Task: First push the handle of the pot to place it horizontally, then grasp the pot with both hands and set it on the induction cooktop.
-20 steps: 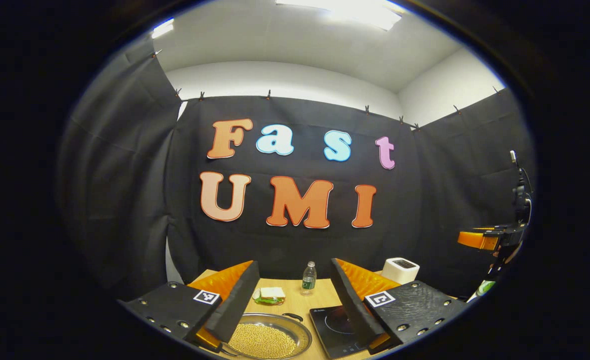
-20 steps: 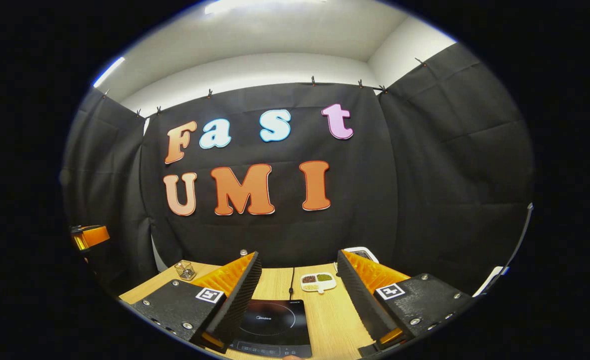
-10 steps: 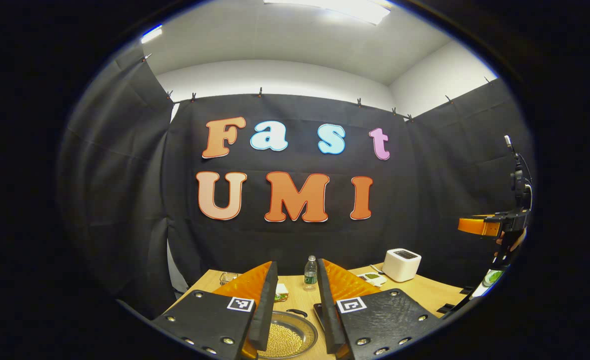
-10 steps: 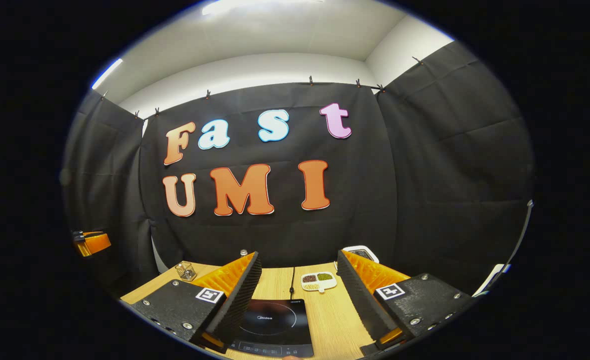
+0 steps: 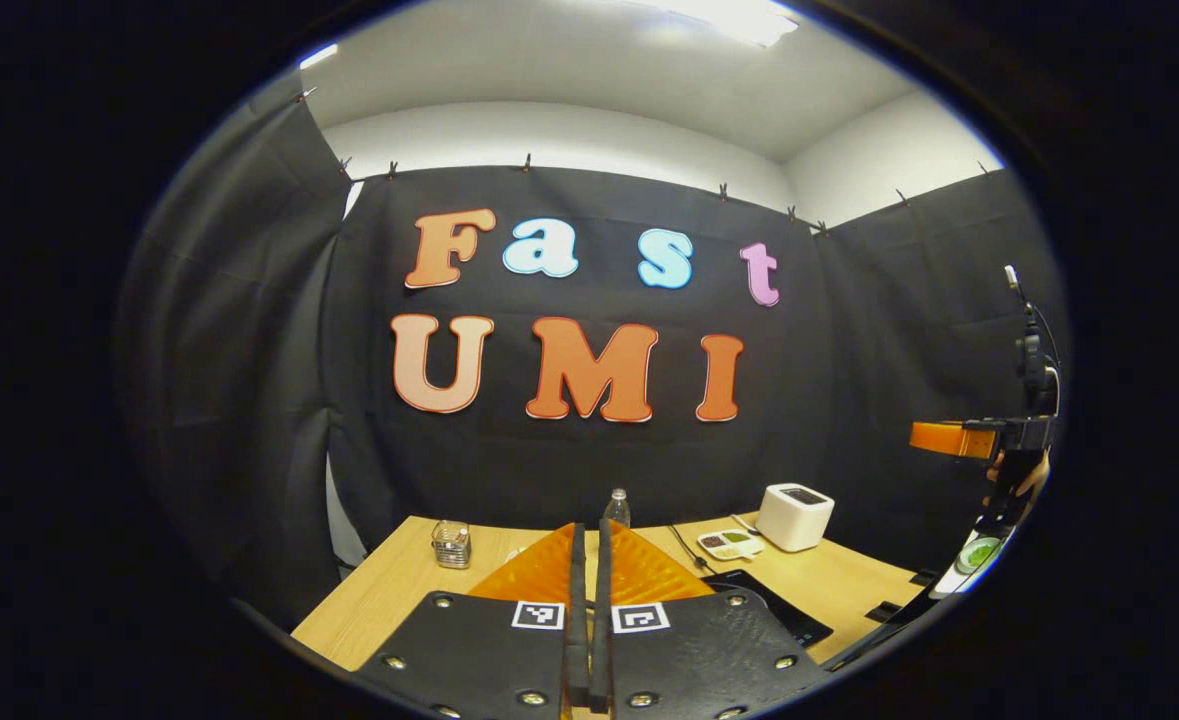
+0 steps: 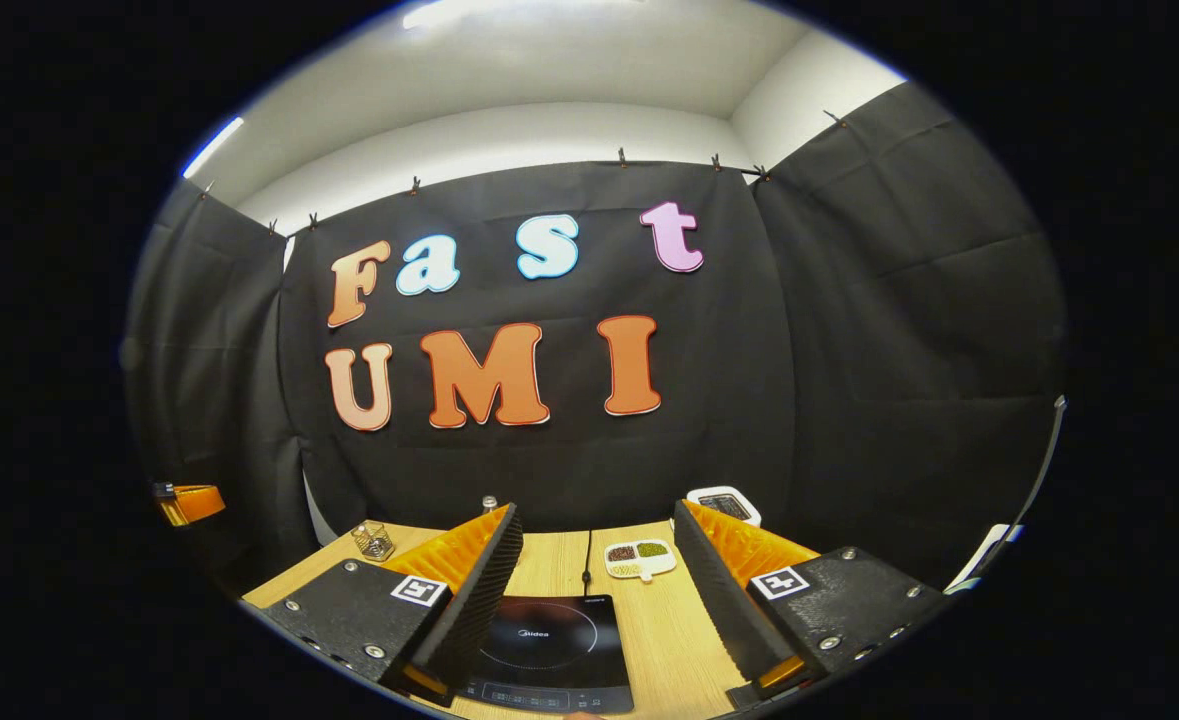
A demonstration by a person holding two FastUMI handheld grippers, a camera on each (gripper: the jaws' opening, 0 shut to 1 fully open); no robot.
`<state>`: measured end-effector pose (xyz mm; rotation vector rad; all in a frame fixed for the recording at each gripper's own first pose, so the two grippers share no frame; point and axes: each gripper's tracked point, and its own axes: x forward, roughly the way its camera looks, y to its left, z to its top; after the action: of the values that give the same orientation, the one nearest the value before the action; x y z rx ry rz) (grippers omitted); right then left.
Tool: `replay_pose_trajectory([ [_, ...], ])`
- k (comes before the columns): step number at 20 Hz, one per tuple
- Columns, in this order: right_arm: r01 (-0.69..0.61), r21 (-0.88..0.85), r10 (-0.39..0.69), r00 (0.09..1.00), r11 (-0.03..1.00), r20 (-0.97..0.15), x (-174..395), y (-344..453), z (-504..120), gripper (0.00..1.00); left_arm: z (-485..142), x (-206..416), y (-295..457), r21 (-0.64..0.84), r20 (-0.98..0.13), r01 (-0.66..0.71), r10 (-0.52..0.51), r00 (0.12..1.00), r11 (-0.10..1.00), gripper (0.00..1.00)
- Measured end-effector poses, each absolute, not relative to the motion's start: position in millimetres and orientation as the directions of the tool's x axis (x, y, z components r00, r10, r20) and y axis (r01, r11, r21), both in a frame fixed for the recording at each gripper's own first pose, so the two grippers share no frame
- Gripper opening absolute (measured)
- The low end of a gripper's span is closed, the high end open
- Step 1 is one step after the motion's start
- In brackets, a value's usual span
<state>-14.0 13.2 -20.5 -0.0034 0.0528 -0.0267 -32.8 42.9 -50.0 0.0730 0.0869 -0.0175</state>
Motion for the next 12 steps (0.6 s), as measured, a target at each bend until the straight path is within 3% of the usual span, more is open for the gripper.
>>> replay_pose_trajectory([
  [12, 0.003, -0.013, -0.004, 0.997, 1.0, -0.078, -6, 34, -33, 0.95, -171, -69, 94, 0.047, -0.301, -0.054, 0.066, 0.951, 0.997, 0.02],
])
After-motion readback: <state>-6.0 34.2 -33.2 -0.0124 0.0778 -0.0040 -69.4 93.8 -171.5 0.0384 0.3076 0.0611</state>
